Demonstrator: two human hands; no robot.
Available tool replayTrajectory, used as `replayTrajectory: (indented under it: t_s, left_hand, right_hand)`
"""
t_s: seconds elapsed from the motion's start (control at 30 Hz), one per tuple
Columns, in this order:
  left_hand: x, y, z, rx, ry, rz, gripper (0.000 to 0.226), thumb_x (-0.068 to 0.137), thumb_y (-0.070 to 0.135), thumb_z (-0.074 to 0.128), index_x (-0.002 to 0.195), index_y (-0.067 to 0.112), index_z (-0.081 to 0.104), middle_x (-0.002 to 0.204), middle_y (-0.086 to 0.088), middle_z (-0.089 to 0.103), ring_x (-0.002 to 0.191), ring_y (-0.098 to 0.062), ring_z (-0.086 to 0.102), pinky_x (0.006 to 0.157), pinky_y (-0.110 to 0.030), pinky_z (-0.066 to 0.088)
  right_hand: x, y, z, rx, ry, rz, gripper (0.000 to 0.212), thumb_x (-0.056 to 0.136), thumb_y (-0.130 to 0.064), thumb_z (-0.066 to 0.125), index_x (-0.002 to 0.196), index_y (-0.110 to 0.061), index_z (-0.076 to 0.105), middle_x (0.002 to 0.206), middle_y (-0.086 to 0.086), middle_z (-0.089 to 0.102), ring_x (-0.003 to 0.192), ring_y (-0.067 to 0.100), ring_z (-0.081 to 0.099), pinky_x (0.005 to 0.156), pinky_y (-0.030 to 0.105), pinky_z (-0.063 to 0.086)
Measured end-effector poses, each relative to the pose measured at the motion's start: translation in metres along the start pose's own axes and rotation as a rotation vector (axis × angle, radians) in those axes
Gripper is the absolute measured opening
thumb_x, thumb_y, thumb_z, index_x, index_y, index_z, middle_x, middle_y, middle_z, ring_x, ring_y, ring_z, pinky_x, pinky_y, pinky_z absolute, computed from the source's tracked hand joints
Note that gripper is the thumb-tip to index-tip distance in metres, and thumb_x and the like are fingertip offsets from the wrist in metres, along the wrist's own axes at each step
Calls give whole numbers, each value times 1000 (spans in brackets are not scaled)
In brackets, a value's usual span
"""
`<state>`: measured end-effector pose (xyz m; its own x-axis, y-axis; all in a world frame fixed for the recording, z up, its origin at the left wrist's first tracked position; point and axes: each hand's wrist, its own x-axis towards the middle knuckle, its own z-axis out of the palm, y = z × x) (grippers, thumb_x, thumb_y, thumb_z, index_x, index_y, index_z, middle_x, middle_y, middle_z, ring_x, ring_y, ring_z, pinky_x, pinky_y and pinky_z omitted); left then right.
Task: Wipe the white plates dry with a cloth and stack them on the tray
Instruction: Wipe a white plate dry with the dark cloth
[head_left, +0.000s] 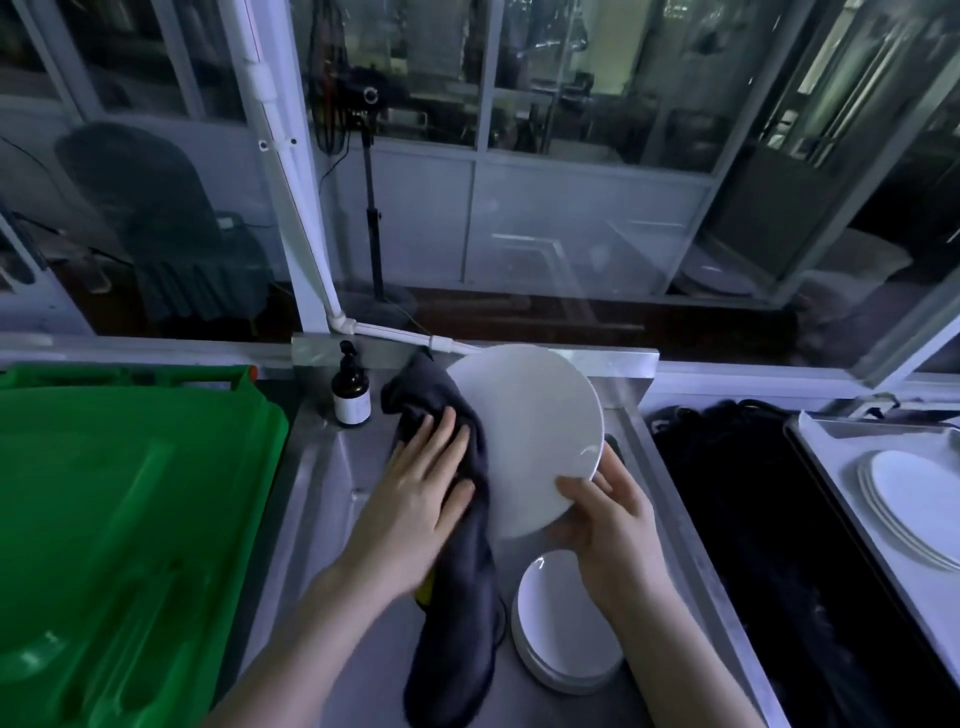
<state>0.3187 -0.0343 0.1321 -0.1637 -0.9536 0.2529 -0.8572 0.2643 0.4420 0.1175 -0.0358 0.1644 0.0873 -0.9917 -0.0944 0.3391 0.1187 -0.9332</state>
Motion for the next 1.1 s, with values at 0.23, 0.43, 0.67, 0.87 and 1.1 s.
replayTrajectory:
  t_s: [0.23, 0.43, 0.67, 0.87, 1.1]
  left_hand:
    - [-5, 56, 5, 4, -22, 173, 57, 100, 39, 17, 155, 29, 16, 163, 17, -1, 150, -7, -8, 123, -40, 8]
    - [41, 57, 0, 64, 21, 217, 55, 102, 40, 22, 154, 27, 9, 163, 8, 0, 151, -14, -4, 122, -41, 9]
    - [15, 54, 16, 19, 56, 50, 56, 102, 37, 29, 152, 19, 9, 161, 6, -3, 151, -20, -5, 123, -39, 3]
    - [5, 98, 31, 30, 52, 179, 57, 101, 29, 26, 155, 23, 12, 164, 12, 1, 151, -18, -8, 122, -36, 1]
    - [49, 101, 9, -94, 60, 277, 54, 101, 11, 38, 153, 13, 25, 162, 5, 11, 151, -14, 1, 121, -25, 0]
  right_hand:
    - [-2, 0, -5, -23, -134, 43, 38, 89, 4, 54, 116, -18, 71, 85, 12, 65, 75, 21, 61, 56, 30, 50]
    - [-1, -14, -28, -69, -202, 58, 42, 80, -5, 59, 118, -20, 70, 98, 12, 72, 85, 25, 70, 64, 37, 56]
    - [10, -42, -60, -15, -97, -31, 50, 74, -5, 61, 120, -23, 71, 95, 11, 66, 86, 28, 57, 77, 47, 47]
    - [-2, -30, -62, -34, -202, -2, 45, 84, 3, 56, 120, -21, 70, 96, 15, 68, 86, 26, 66, 69, 36, 57]
    - [-15, -24, -58, -87, -274, 60, 46, 78, -7, 56, 118, -24, 70, 87, 2, 72, 74, 19, 68, 60, 32, 56]
